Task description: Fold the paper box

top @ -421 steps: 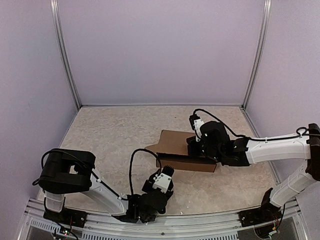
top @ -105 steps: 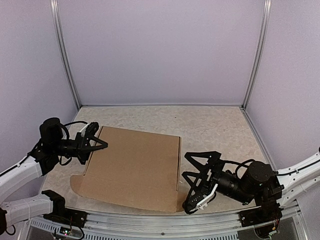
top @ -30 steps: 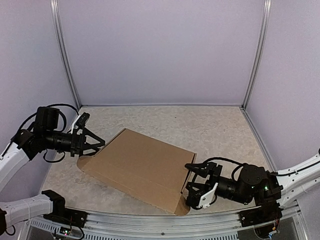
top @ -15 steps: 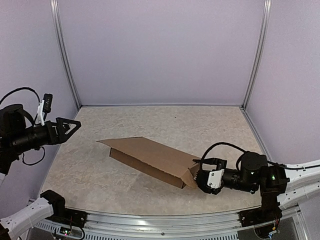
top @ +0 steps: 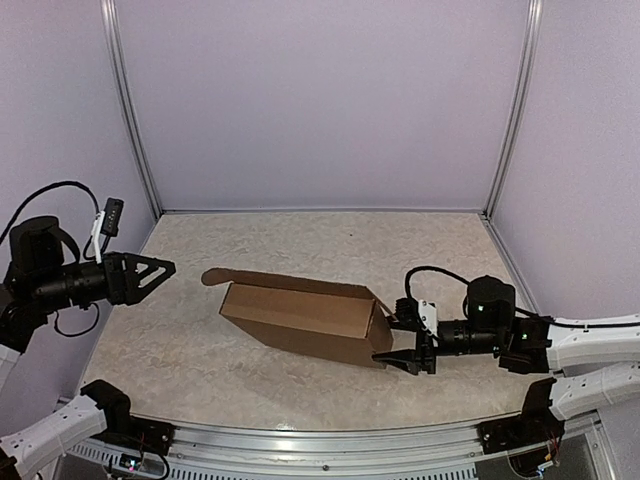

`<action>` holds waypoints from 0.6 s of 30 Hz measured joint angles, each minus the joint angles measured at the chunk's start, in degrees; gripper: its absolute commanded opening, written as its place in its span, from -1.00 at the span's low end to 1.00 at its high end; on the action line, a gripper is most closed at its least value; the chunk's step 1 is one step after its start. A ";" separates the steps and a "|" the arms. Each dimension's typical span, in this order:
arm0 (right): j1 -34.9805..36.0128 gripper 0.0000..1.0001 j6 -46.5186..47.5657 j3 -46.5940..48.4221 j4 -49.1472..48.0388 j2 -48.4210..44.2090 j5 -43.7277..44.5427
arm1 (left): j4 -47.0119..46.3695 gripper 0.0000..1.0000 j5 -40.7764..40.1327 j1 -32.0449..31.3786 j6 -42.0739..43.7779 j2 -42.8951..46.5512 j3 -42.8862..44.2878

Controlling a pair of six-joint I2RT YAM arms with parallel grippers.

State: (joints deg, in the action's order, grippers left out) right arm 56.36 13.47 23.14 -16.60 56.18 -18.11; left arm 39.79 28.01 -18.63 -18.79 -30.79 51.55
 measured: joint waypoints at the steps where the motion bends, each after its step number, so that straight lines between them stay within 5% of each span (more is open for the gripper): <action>1: -0.90 -0.34 -1.33 -0.33 -1.31 1.11 -2.12 | 0.02 0.98 -0.09 -0.55 0.04 -0.35 -0.44; 18: -8.61 -0.40 -21.18 -6.16 -18.60 9.51 -23.26 | 1.68 0.92 -17.42 -19.87 6.45 -16.37 0.24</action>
State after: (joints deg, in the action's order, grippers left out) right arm 47.75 -7.70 16.97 -35.20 65.69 -41.36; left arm 41.47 10.59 -38.50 -12.34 -47.16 51.79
